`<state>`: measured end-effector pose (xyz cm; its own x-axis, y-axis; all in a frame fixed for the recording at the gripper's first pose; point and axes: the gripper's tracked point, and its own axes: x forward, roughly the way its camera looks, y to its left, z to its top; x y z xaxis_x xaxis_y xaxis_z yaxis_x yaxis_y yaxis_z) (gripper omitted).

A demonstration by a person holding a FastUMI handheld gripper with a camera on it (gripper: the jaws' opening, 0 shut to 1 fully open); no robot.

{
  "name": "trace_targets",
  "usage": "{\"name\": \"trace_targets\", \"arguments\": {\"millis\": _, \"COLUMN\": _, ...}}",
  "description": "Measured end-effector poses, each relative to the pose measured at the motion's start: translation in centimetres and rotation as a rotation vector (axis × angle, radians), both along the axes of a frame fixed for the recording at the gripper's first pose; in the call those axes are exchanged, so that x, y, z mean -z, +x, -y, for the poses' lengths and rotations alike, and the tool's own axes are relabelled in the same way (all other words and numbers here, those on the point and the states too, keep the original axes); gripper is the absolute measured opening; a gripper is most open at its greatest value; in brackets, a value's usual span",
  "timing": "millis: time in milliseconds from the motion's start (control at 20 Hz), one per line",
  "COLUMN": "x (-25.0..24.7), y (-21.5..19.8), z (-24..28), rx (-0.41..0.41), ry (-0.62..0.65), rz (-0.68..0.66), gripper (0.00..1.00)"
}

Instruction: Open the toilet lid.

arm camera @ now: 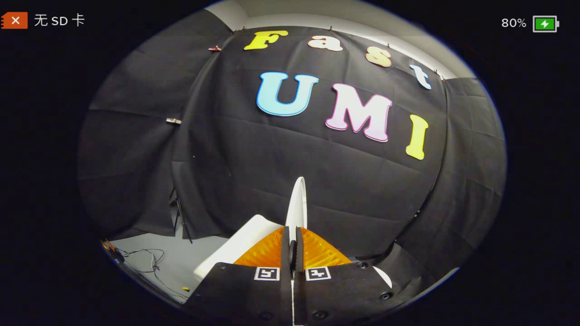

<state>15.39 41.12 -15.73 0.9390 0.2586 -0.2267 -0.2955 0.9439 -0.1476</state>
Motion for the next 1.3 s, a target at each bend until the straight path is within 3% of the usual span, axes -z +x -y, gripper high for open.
{"name": "trace_targets", "arguments": {"millis": 250, "x": 0.1, "y": 0.2, "z": 0.6, "rx": 0.028, "ry": 0.010, "rz": 0.003, "gripper": 0.08}}
{"name": "trace_targets", "arguments": {"millis": 450, "x": 0.0, "y": 0.1, "z": 1.4, "rx": 0.016, "ry": 0.053, "rz": -0.022, "gripper": 0.25}}
{"name": "trace_targets", "arguments": {"millis": 750, "x": -2.2, "y": -0.5, "z": 2.5, "rx": -0.018, "ry": 0.111, "rz": 0.005, "gripper": 0.97}}
{"name": "trace_targets", "arguments": {"millis": 1300, "x": -8.9, "y": -1.9, "z": 8.3, "rx": -0.012, "ry": 0.229, "rz": 0.076, "gripper": 0.99}}
